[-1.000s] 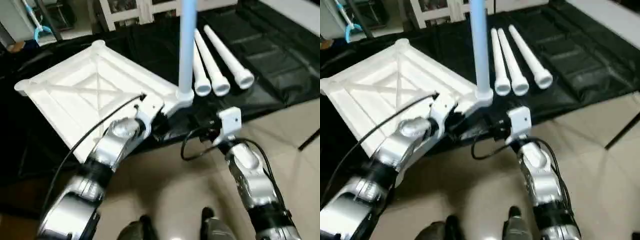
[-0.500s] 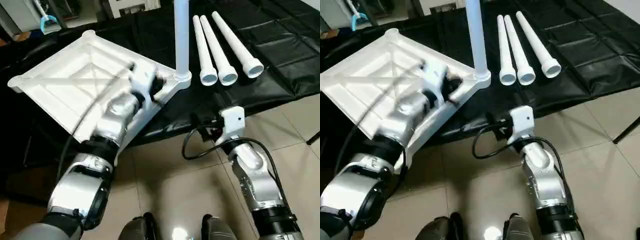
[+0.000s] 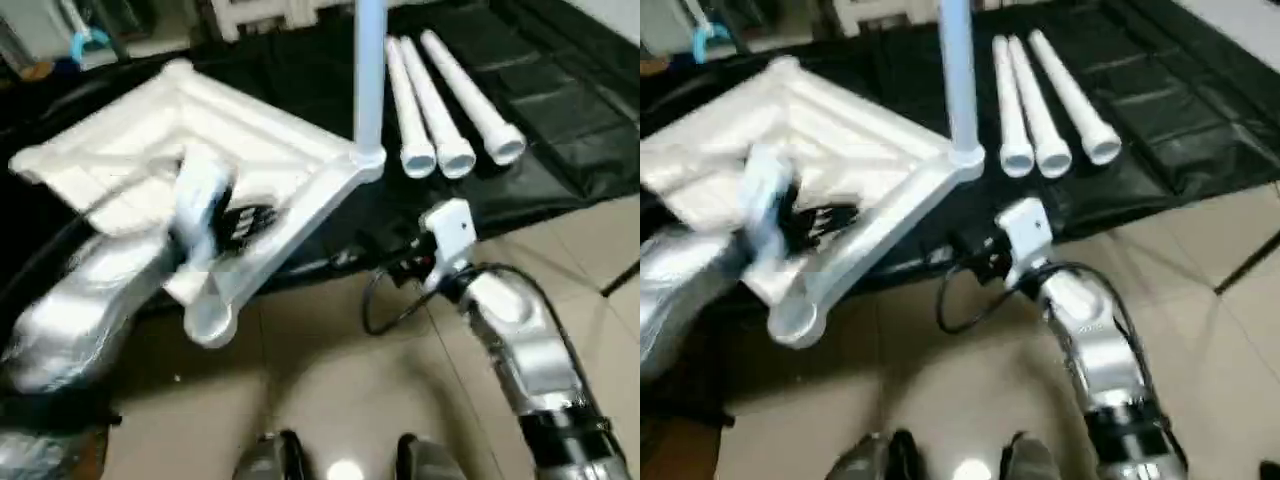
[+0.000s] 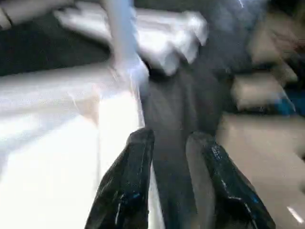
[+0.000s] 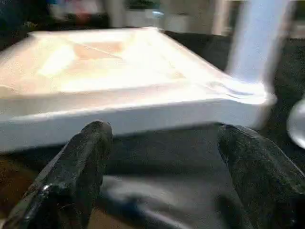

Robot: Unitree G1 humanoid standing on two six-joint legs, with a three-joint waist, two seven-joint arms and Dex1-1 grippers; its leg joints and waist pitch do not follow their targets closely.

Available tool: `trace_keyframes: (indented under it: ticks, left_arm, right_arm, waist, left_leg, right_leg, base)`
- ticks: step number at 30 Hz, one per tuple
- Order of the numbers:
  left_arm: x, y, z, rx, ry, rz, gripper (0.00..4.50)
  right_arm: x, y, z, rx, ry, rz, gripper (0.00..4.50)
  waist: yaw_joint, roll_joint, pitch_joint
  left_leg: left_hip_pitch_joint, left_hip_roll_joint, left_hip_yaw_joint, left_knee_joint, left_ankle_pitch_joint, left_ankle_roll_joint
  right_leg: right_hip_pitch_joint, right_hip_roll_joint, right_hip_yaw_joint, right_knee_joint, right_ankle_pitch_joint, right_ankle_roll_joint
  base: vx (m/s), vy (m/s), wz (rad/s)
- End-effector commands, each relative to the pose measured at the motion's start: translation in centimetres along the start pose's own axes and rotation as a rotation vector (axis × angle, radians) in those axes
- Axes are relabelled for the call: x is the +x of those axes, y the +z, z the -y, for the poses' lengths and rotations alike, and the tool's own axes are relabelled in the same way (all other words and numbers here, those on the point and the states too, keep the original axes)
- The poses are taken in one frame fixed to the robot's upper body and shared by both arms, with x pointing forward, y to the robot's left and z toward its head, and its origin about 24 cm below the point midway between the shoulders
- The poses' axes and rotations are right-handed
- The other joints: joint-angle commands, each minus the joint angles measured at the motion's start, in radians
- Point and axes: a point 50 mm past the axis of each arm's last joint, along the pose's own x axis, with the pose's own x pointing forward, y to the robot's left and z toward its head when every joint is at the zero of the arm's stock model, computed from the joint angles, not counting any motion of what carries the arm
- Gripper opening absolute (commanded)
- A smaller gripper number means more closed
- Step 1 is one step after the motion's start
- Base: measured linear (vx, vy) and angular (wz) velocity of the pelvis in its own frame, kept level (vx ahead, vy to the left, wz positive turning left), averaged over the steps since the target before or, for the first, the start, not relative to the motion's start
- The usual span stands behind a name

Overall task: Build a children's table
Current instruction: Rotate leg to tighten

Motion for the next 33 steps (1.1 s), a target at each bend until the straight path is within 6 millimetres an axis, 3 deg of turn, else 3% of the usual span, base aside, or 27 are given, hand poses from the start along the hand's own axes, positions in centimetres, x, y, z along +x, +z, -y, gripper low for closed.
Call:
trace_keyframes:
  ticks: [1,3,4,7,8,9,10,11,13,15,17,18,19,20,21,22,23,24,25,26,27,28,29,30,31,32,33]
  left_arm:
    - [-1.6,1.5,0.5,0.033,-0.040,0.008,1.40]
    - [-3.6,1.8,0.8,0.029,-0.042,-0.038,1.40]
    - [-5.1,1.8,0.9,0.025,-0.053,-0.083,1.40]
    - [-7.2,1.7,1.4,0.002,-0.072,-0.165,1.40]
    - [-7.8,1.3,1.9,-0.027,-0.103,-0.210,1.40]
    - [-8.1,1.0,2.3,-0.050,-0.125,-0.242,1.40]
    - [-8.3,0.2,3.0,-0.079,-0.153,-0.286,1.40]
    - [-8.3,-0.6,3.6,-0.100,-0.175,-0.326,1.40]
    - [-8.0,-2.1,4.7,-0.133,-0.189,-0.385,1.40]
    - [-7.9,-3.4,5.4,-0.156,-0.186,-0.438,1.40]
    - [-7.9,-4.0,5.7,-0.172,-0.183,-0.461,1.40]
    - [-7.9,-4.9,6.3,-0.179,-0.189,-0.509,1.40]
    - [-7.8,-5.1,6.4,-0.183,-0.186,-0.511,1.40]
    - [-7.7,-5.3,6.5,-0.186,-0.184,-0.513,1.40]
    - [-7.0,-5.7,6.7,-0.188,-0.171,-0.483,1.40]
    - [-6.9,-5.7,6.7,-0.188,-0.167,-0.479,1.40]
    - [-6.6,-5.8,6.7,-0.188,-0.158,-0.466,1.40]
    - [-5.6,-5.6,6.6,-0.172,-0.129,-0.406,1.40]
    - [-5.3,-5.5,6.6,-0.173,-0.117,-0.379,1.40]
    - [-4.8,-5.2,6.5,-0.182,-0.106,-0.332,1.40]
    - [-4.1,-4.4,6.4,-0.177,-0.085,-0.250,1.40]
    - [-4.1,-4.4,6.4,-0.177,-0.081,-0.241,1.40]
    - [-3.7,-4.0,6.2,-0.178,-0.054,-0.189,1.40]
    - [-3.2,-3.6,5.6,-0.192,0.039,-0.095,1.40]
    - [-3.0,-3.5,5.2,-0.205,0.091,-0.054,1.40]
    - [-2.9,-3.6,4.9,-0.224,0.150,-0.022,1.40]
    - [-2.9,-3.7,4.8,-0.238,0.185,-0.004,1.40]
  right_arm:
    - [-0.1,0.7,-0.8,0.021,0.086,0.021,3.86]
    - [-0.5,1.1,-0.9,0.017,0.135,0.023,3.86]
    - [-0.8,1.3,-0.9,0.008,0.161,0.021,3.86]
    - [-1.0,1.4,-0.9,0.002,0.200,0.015,3.86]
    - [-1.2,1.4,-1.0,0.009,0.219,0.010,3.86]
    - [-1.3,1.3,-1.0,0.018,0.233,0.003,3.86]
    - [-1.4,1.2,-1.2,0.026,0.251,-0.007,3.86]
    - [-1.5,1.0,-1.4,0.026,0.272,-0.020,3.86]
    - [-1.8,0.6,-1.6,0.024,0.290,-0.048,3.86]
    - [-1.9,0.3,-1.6,0.024,0.289,-0.063,3.86]
    - [-2.0,0.2,-1.7,0.024,0.288,-0.067,3.86]
    - [-2.2,0.1,-1.7,0.028,0.284,-0.069,3.86]
    - [-2.3,0.0,-1.6,0.028,0.278,-0.071,3.86]
    - [-2.3,0.0,-1.6,0.028,0.275,-0.072,3.86]
    - [-2.5,-0.1,-1.5,0.036,0.253,-0.075,3.86]
    - [-2.5,-0.1,-1.5,0.037,0.251,-0.075,3.86]
    - [-2.5,-0.2,-1.4,0.039,0.246,-0.077,3.86]
    - [-2.4,-0.2,-1.3,0.047,0.226,-0.072,3.86]
    - [-2.4,-0.2,-1.2,0.050,0.219,-0.069,3.86]
    - [-2.3,-0.2,-1.1,0.056,0.208,-0.063,3.86]
    - [-2.2,0.0,-0.9,0.082,0.166,-0.043,3.86]
    - [-2.2,0.0,-0.8,0.085,0.161,-0.040,3.86]
    - [-2.1,0.1,-0.6,0.101,0.130,-0.032,3.86]
    - [-2.1,0.0,-0.3,0.131,0.076,-0.024,3.86]
    - [-2.1,0.0,-0.2,0.144,0.055,-0.023,3.86]
    - [-2.2,-0.1,-0.1,0.154,0.033,-0.021,3.86]
    - [-2.2,-0.2,-0.1,0.161,0.019,-0.020,3.86]
  waist:
    - [-0.001,-0.011,-0.106]
    - [0.008,-0.011,-0.091]
    - [0.006,-0.028,-0.089]
    - [0.001,-0.026,-0.080]
    - [0.001,-0.024,-0.077]
    - [0.001,-0.028,-0.078]
    - [-0.002,-0.028,-0.076]
    - [-0.002,-0.033,-0.075]
    - [0.000,-0.030,-0.074]
    - [-0.006,-0.028,-0.068]
    - [-0.005,-0.020,-0.063]
    - [0.018,0.002,-0.062]
    - [0.069,0.003,-0.058]
    - [0.129,-0.018,-0.083]
    - [0.064,-0.115,-0.081]
    - [0.062,-0.063,-0.067]
    - [0.076,-0.057,-0.055]
    - [0.093,-0.040,-0.085]
    - [0.074,-0.054,-0.077]
    - [0.066,-0.015,-0.098]
    - [0.052,-0.019,-0.097]
    - [0.040,-0.020,-0.088]
    - [0.040,-0.021,-0.086]
    - [0.031,-0.032,-0.082]
    - [0.019,-0.035,-0.075]
    - [0.014,-0.035,-0.074]
    - [0.004,-0.044,-0.077]
  left_leg:
    - [0.047,0.037,-0.010,-0.066,-0.271,0.074]
    - [0.073,0.036,-0.001,-0.073,-0.388,0.013]
    - [0.066,0.032,-0.007,-0.075,-0.426,-0.017]
    - [0.070,0.031,-0.014,-0.088,-0.519,-0.057]
    - [0.084,0.029,-0.014,-0.091,-0.580,-0.076]
    - [0.087,0.028,-0.019,-0.090,-0.615,-0.088]
    - [0.073,0.029,-0.027,-0.100,-0.645,-0.091]
    - [0.070,0.031,-0.030,-0.105,-0.665,-0.092]
    - [0.086,0.028,-0.030,-0.106,-0.726,-0.099]
    - [0.083,0.030,-0.032,-0.120,-0.782,-0.102]
    - [0.068,0.037,-0.020,-0.162,-0.839,-0.105]
    - [0.019,0.058,0.011,-0.233,-0.903,-0.106]
    - [-0.059,0.076,0.045,-0.285,-0.944,-0.114]
    - [-0.046,0.061,0.127,-0.240,-0.716,-0.107]
    - [0.138,-0.014,0.002,0.096,-0.213,-0.051]
    - [0.051,-0.031,-0.073,0.130,-0.024,0.010]
    - [0.049,-0.038,-0.095,0.115,-0.040,0.000]
    - [0.106,-0.008,-0.108,0.066,-0.152,-0.050]
    - [0.128,0.005,-0.087,0.030,-0.305,-0.079]
    - [0.132,0.036,-0.092,-0.040,-0.491,-0.118]
    - [0.118,0.051,-0.091,-0.076,-0.582,-0.114]
    - [0.105,0.043,-0.081,-0.090,-0.634,-0.104]
    - [0.104,0.037,-0.078,-0.093,-0.656,-0.105]
    - [0.101,0.024,-0.070,-0.088,-0.665,-0.106]
    - [0.096,0.019,-0.067,-0.090,-0.656,-0.104]
    - [0.091,0.017,-0.067,-0.092,-0.646,-0.100]
    - [0.093,0.014,-0.066,-0.092,-0.629,-0.089]
  right_leg:
    - [0.055,-0.033,0.027,-0.061,-0.295,-0.219]
    - [0.029,-0.024,0.034,-0.083,-0.400,-0.198]
    - [0.041,-0.033,0.037,-0.077,-0.451,-0.184]
    - [0.034,-0.034,0.038,-0.088,-0.610,-0.110]
    - [0.021,-0.027,0.036,-0.102,-0.647,-0.089]
    - [0.021,-0.030,0.037,-0.105,-0.652,-0.079]
    - [0.030,-0.030,0.032,-0.099,-0.656,-0.070]
    - [0.032,-0.029,0.031,-0.100,-0.667,-0.059]
    - [0.019,-0.024,0.028,-0.114,-0.700,-0.041]
    - [0.031,-0.013,0.009,-0.117,-0.695,-0.028]
    - [0.054,0.010,-0.014,-0.095,-0.664,-0.027]
    - [0.114,0.041,-0.037,0.023,-0.553,-0.045]
    - [0.161,0.050,-0.041,0.164,-0.431,-0.056]
    - [0.133,0.044,0.039,0.183,-0.539,-0.028]
    - [-0.072,-0.082,0.128,-0.154,-1.168,0.080]
    - [0.002,-0.096,0.208,-0.177,-1.263,0.029]
    - [0.026,-0.089,0.202,-0.160,-1.190,0.008]
    - [0.027,-0.053,0.161,-0.107,-0.900,-0.047]
    - [0.005,0.000,0.109,-0.082,-0.770,-0.083]
    - [0.017,0.039,0.082,-0.032,-0.463,-0.133]
    - [0.037,0.034,0.071,-0.024,-0.306,-0.151]
    - [0.053,0.019,0.070,-0.035,-0.312,-0.156]
    - [0.054,0.011,0.071,-0.045,-0.363,-0.152]
    - [0.059,-0.006,0.075,-0.065,-0.478,-0.135]
    - [0.067,-0.020,0.071,-0.082,-0.570,-0.113]
    - [0.074,-0.023,0.067,-0.087,-0.598,-0.098]
    - [0.078,-0.032,0.056,-0.102,-0.658,-0.065]
  base:
    - [0.000,0.000,0.00]
    - [-0.026,-0.001,0.07]
    - [-0.052,-0.002,0.14]
    - [0.000,0.000,0.00]
    - [-0.055,0.021,-0.02]
    - [-0.062,0.022,-0.05]
    - [-0.062,0.022,-0.05]
    - [-0.053,0.036,-0.15]
    - [-0.061,0.032,-0.10]
    - [-0.074,0.018,-0.08]
    - [-0.074,0.013,-0.11]
    - [-0.144,-0.019,0.05]
    - [-0.144,-0.019,0.05]
    - [-0.075,-0.115,0.24]
    - [0.001,-0.161,0.26]
    - [0.001,-0.161,0.26]
    - [-0.043,-0.065,0.25]
    - [-0.099,-0.010,0.34]
    - [-0.099,-0.010,0.34]
    - [-0.126,0.007,0.30]
    - [-0.098,0.054,0.08]
    - [-0.098,0.054,0.08]
    - [-0.087,0.078,-0.02]
    - [-0.079,0.080,-0.08]
    - [-0.079,0.080,-0.08]
    - [-0.058,0.078,-0.14]
    - [-0.058,0.068,-0.19]
